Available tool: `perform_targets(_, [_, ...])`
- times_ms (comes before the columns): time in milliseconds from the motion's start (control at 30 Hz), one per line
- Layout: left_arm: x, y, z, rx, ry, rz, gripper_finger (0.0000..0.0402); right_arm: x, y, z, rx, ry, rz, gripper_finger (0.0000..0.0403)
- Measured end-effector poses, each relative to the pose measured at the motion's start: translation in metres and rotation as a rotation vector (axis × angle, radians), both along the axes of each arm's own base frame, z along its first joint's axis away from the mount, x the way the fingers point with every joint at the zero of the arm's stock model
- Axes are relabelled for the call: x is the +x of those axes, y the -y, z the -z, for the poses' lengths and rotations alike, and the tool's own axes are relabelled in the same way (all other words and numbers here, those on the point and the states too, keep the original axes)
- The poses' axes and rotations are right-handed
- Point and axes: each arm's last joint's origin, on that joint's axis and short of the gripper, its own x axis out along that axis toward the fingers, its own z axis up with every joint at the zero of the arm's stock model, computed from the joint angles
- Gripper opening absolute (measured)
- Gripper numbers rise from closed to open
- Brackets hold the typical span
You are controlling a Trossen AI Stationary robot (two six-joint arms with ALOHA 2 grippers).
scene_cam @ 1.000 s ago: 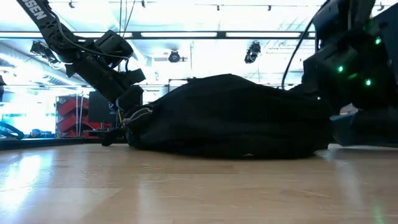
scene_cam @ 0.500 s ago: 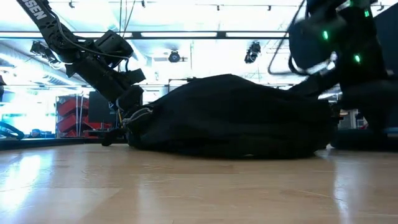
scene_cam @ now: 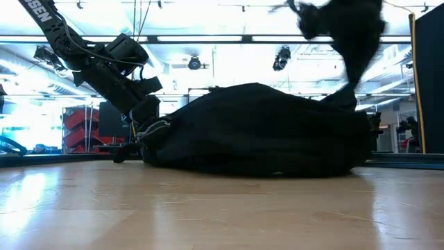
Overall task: Unpack backpack
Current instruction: Remove the cellphone from the backpack, then remove the black charger cable from the backpack
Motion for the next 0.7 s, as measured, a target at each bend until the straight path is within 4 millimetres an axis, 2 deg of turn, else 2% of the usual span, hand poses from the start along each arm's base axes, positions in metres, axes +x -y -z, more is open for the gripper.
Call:
perform_targets(133, [0.0, 0.0, 0.0, 0.0, 0.0, 0.0, 0.0, 0.024, -0.002, -0.006, -0.042, 0.231, -0.077, 0.015])
perform_targets(233, [0.0, 0.0, 0.0, 0.0, 0.0, 0.0, 0.0, 0.042, 0.005, 0.003, 0.015, 0.287, -0.137, 0.0143])
perform_targets(367, [0.0, 0.0, 0.0, -0.004, -0.001, 0.004, 0.0, 0.058, 0.023, 0.022, -0.006, 0.241, -0.112, 0.0137])
perform_targets(567, [0.0, 0.0, 0.0, -0.007, -0.001, 0.006, 0.0, 0.073, 0.062, 0.066, -0.036, 0.064, -0.015, 0.0137])
perform_targets(700, [0.0, 0.0, 0.0, -0.007, 0.0, 0.007, 0.0, 0.078, 0.084, 0.095, 0.015, -0.043, 0.033, 0.0142])
